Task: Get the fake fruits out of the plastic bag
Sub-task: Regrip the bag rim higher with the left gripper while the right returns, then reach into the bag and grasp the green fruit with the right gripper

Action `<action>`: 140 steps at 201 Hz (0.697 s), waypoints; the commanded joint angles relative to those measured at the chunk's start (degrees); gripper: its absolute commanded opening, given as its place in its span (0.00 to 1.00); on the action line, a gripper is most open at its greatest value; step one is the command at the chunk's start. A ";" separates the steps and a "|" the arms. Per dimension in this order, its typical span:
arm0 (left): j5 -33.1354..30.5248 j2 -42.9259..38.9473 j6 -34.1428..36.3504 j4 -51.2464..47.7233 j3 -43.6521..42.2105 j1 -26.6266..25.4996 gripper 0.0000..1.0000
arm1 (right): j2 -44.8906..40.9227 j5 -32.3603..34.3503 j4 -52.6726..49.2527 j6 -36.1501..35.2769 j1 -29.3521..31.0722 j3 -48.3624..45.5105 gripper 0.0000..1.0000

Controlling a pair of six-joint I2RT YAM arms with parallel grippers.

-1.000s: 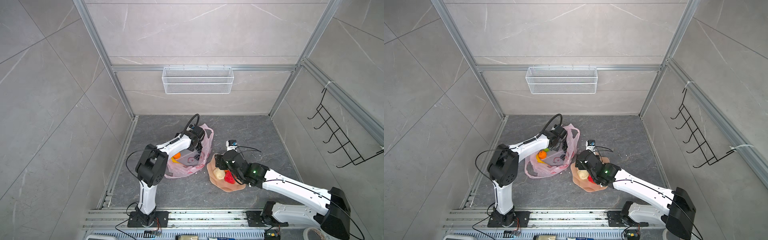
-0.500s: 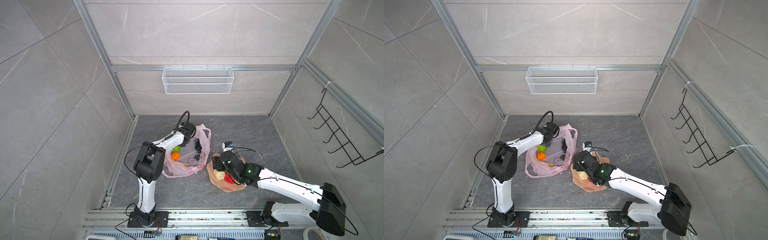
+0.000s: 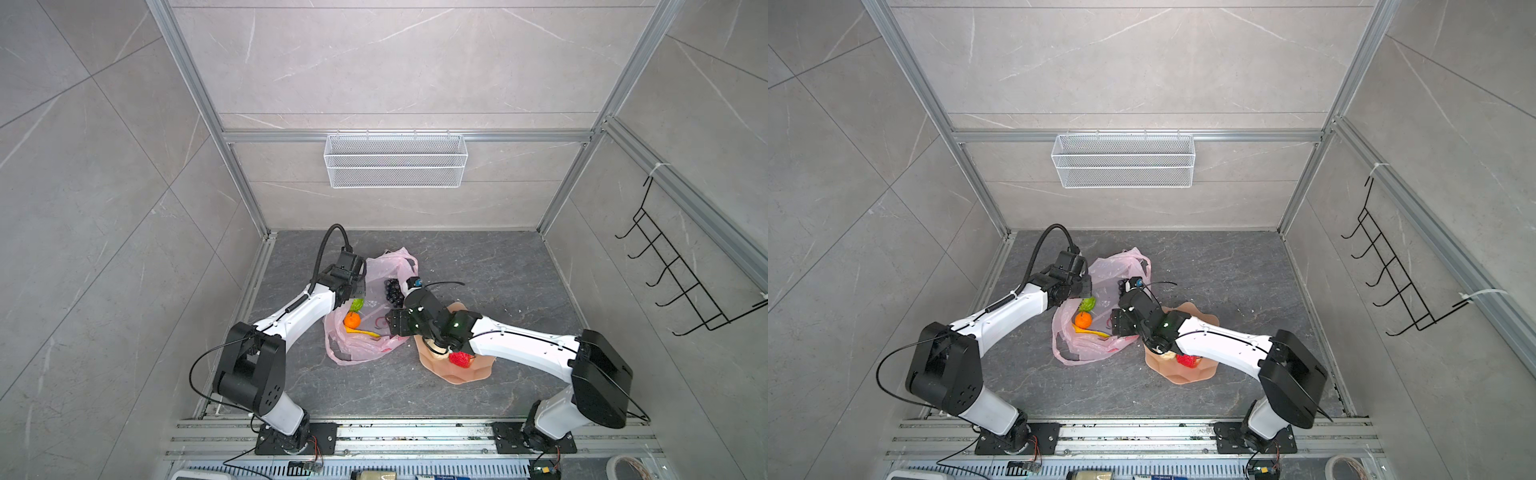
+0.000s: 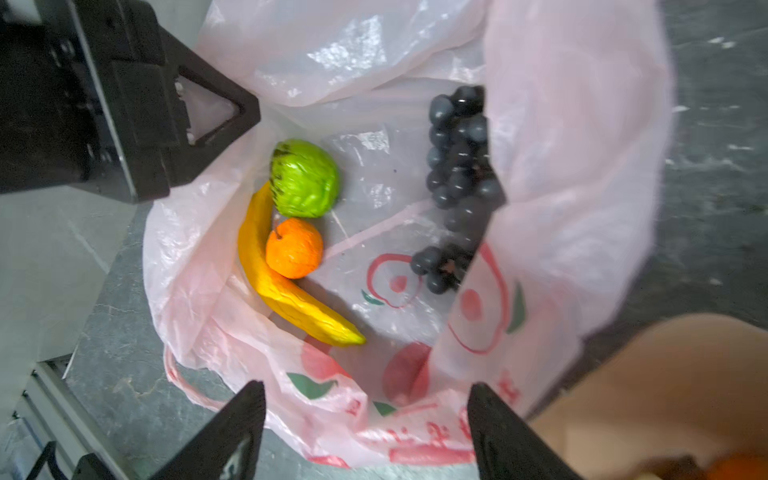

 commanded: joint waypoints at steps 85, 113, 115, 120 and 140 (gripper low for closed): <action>9.75 -3.73 -5.28 8.17 -7.64 10.72 0.08 | 23.23 -4.85 9.39 7.46 -1.37 17.46 0.80; 10.07 -2.19 -4.69 8.81 -8.21 11.40 0.08 | 25.56 -5.03 10.08 10.62 -2.72 18.27 0.78; 10.07 -2.15 -4.63 8.92 -8.27 11.36 0.08 | 25.63 -4.95 10.08 10.72 -2.79 18.22 0.78; 10.06 -2.13 -4.50 9.18 -8.51 11.35 0.08 | 25.68 -4.74 10.15 10.91 -2.92 18.04 0.77; 9.59 -2.27 -4.15 9.72 -9.27 11.45 0.08 | 25.86 -4.17 10.46 10.99 -3.27 17.68 0.74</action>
